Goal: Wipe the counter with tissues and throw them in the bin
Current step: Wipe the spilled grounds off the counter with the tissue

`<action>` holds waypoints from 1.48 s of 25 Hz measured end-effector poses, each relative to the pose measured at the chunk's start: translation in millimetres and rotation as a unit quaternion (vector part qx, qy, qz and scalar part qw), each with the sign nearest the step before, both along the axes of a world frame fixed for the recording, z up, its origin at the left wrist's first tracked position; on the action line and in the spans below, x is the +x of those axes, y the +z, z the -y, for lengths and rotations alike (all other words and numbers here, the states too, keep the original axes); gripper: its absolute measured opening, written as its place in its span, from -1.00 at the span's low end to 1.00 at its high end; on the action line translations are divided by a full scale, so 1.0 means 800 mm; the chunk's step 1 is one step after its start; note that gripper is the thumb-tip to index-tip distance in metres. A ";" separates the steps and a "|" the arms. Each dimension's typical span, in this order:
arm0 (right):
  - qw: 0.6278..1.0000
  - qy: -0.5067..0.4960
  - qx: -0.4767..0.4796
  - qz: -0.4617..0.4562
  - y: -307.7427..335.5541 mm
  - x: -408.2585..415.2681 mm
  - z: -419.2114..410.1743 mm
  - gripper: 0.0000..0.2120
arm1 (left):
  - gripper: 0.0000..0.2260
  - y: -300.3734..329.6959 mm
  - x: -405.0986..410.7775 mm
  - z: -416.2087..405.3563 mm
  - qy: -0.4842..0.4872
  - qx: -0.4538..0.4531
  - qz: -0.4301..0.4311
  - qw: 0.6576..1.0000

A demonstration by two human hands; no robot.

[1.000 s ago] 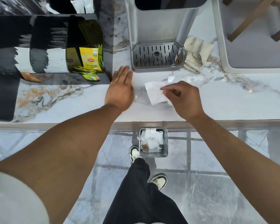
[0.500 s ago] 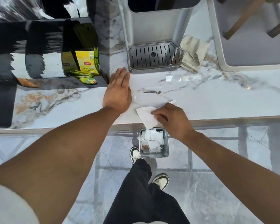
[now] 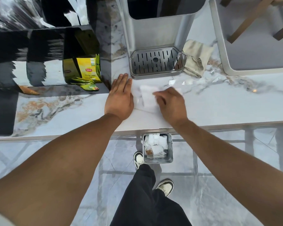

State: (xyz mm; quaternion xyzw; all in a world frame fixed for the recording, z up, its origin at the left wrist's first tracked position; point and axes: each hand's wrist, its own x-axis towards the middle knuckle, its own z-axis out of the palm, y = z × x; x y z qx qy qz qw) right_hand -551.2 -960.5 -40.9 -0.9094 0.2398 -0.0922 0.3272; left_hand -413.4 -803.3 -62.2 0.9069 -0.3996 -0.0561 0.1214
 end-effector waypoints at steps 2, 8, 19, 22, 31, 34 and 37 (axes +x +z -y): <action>0.993 0.111 0.038 -0.019 0.007 -0.047 -0.030 -0.78 | -0.52 0.000 -0.002 -0.001 -0.004 0.004 -0.001 1.000; 1.000 -0.008 -0.005 -0.004 0.009 -0.003 0.033 -0.77 | -0.52 -0.001 -0.001 0.000 0.003 0.002 0.000 1.000; 0.968 0.244 0.067 0.001 0.009 -0.025 -0.016 -0.81 | -0.50 0.001 -0.001 -0.003 -0.005 -0.021 -0.004 1.000; 0.943 0.306 0.119 -0.055 0.019 -0.090 -0.003 -0.83 | -0.51 -0.001 -0.001 -0.001 0.003 -0.021 -0.001 1.000; 0.990 -0.109 -0.078 -0.036 0.007 -0.073 0.069 -0.75 | -0.53 -0.003 0.001 -0.001 0.001 -0.017 0.001 1.000; 0.999 -0.019 -0.043 0.003 0.008 -0.119 -0.005 -0.78 | -0.54 -0.002 0.001 -0.001 0.004 -0.021 0.001 1.000; 0.997 0.045 0.052 0.021 0.023 -0.116 -0.026 -0.78 | -0.54 0.001 -0.001 0.000 0.006 -0.020 -0.003 1.000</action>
